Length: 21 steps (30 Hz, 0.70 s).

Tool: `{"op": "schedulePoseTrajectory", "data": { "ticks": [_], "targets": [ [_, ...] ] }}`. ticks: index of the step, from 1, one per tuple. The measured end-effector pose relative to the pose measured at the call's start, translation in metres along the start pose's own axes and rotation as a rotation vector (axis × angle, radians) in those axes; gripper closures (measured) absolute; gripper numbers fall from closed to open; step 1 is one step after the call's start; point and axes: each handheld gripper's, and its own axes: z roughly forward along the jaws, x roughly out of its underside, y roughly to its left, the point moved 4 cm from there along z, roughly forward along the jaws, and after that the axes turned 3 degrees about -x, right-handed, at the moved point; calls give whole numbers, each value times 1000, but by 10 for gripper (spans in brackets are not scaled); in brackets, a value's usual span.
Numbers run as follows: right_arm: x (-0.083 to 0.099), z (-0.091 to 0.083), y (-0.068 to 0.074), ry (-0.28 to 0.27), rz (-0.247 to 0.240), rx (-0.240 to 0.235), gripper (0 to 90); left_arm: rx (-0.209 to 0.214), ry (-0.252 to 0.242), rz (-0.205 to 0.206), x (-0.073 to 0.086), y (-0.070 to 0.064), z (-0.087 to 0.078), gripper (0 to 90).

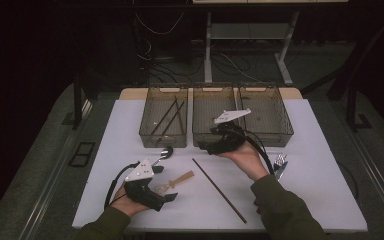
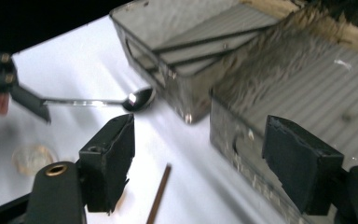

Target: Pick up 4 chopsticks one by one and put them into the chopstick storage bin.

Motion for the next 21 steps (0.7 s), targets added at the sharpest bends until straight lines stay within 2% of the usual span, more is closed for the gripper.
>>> {"op": "schedulePoseTrajectory", "data": {
  "ticks": [11,21],
  "targets": [
    [45,-30,5,46,4,-3,310,-1,17,9,1,0,1,0],
    [87,-50,11,87,21,8,429,-1,15,11,0,-1,2,0]
  ]
}}
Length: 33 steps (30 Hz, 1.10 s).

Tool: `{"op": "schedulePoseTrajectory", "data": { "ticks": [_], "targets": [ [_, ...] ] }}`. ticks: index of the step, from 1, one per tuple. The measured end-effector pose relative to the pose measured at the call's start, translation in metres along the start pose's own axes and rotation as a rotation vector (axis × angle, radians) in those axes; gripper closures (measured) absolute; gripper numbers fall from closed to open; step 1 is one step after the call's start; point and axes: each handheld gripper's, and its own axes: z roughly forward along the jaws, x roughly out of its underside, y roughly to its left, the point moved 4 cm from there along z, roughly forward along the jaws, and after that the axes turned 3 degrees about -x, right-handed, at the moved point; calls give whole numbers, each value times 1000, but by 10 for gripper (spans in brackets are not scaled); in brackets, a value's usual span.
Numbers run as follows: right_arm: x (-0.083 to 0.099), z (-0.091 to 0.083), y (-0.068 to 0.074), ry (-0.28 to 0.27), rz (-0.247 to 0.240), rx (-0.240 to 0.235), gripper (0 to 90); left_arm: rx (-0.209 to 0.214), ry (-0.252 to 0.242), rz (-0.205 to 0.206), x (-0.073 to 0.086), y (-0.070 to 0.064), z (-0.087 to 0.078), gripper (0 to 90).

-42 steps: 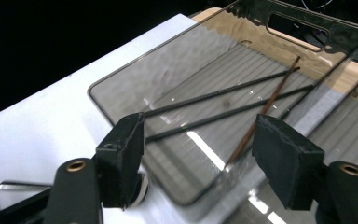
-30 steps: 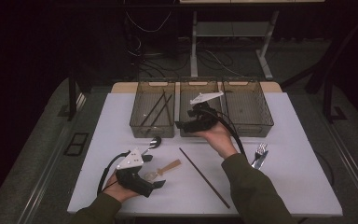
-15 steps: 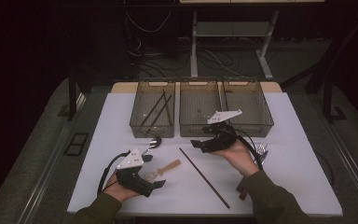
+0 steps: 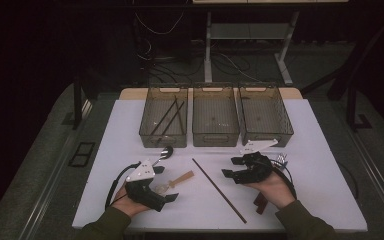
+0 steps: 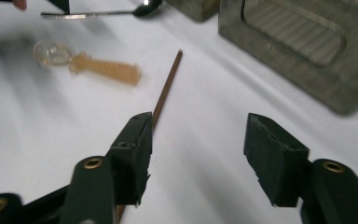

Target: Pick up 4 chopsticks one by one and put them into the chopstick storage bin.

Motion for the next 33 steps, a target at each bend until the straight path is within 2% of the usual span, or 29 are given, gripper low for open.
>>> {"op": "schedulePoseTrajectory", "data": {
  "ticks": [8,13,22,33],
  "targets": [
    [29,-9,11,40,18,-22,555,-4,4,5,0,-1,0,0],
    [39,-10,20,60,9,-41,608,-5,8,9,0,-1,-1,0],
    [40,-4,31,61,11,-78,673,-4,9,15,0,-2,-1,0],
    [46,9,39,116,-18,-101,719,-5,9,18,0,-2,-1,0]
  ]
}}
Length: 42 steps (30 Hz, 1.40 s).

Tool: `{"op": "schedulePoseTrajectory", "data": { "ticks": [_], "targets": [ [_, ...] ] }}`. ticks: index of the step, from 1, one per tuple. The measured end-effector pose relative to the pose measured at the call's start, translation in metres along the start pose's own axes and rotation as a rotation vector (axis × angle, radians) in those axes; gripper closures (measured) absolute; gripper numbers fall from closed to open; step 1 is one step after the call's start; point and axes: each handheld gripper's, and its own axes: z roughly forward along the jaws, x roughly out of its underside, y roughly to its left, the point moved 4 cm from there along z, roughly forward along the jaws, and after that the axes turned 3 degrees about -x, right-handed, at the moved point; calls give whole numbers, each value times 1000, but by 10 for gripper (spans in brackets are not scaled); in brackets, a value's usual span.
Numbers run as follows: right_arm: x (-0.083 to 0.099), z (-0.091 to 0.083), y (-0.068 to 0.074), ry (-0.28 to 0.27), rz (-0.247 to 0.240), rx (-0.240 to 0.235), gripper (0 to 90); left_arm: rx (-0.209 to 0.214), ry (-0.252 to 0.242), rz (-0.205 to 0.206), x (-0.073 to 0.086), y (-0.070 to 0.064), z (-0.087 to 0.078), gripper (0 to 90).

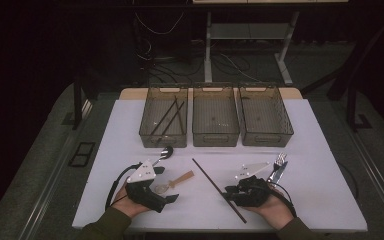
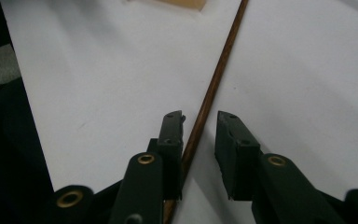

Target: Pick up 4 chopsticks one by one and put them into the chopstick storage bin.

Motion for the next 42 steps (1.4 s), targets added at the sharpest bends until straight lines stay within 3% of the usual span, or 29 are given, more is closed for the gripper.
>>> {"op": "schedulePoseTrajectory", "data": {
  "ticks": [4,14,28,42],
  "targets": [
    [1,4,4,20,-19,1,748,1,1,-3,0,0,0,0],
    [3,8,7,52,-88,63,801,-1,2,-4,0,0,0,0],
    [2,8,8,58,-73,97,849,-1,4,-2,0,0,0,0],
    [0,2,1,23,-17,100,853,1,4,-2,1,0,0,0]
  ]
}}
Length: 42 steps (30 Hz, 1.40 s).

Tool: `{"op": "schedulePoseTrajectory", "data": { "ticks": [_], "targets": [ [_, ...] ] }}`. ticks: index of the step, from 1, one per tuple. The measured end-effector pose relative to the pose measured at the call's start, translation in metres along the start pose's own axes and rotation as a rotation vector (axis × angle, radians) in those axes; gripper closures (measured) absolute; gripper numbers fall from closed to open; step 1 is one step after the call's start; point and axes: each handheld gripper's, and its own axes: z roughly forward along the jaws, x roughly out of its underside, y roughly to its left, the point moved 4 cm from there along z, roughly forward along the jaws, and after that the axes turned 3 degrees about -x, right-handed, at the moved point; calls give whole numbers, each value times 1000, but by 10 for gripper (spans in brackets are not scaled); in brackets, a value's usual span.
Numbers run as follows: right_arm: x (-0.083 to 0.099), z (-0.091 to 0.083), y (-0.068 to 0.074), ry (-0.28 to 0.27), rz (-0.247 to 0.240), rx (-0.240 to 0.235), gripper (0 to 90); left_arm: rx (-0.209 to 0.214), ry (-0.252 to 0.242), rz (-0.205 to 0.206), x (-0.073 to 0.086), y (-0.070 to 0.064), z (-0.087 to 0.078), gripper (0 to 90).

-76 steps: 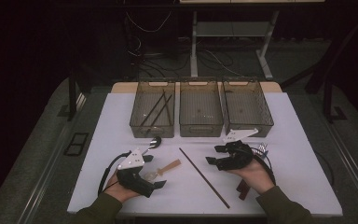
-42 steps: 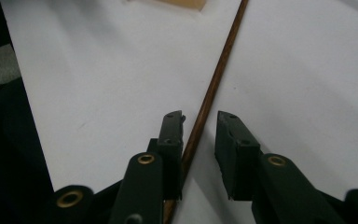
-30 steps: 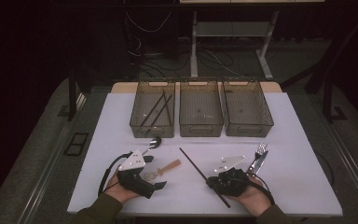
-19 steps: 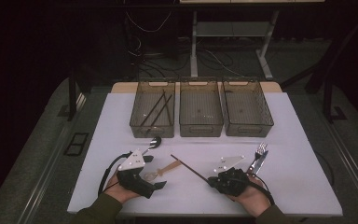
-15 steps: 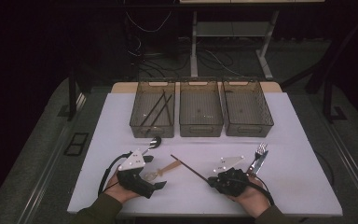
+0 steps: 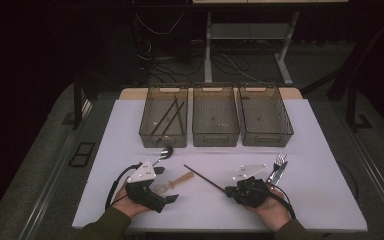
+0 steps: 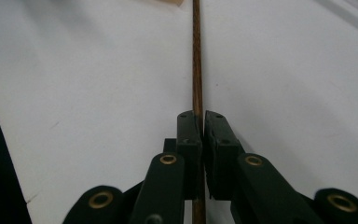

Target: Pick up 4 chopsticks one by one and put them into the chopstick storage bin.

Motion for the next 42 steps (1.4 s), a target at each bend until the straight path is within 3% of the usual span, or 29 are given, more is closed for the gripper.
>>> {"op": "schedulePoseTrajectory", "data": {
  "ticks": [24,42],
  "targets": [
    [-15,-26,-15,-116,37,2,854,-1,5,5,0,0,0,0],
    [-48,-35,-25,-213,42,10,854,-3,-12,-18,0,-1,2,0]
  ]
}}
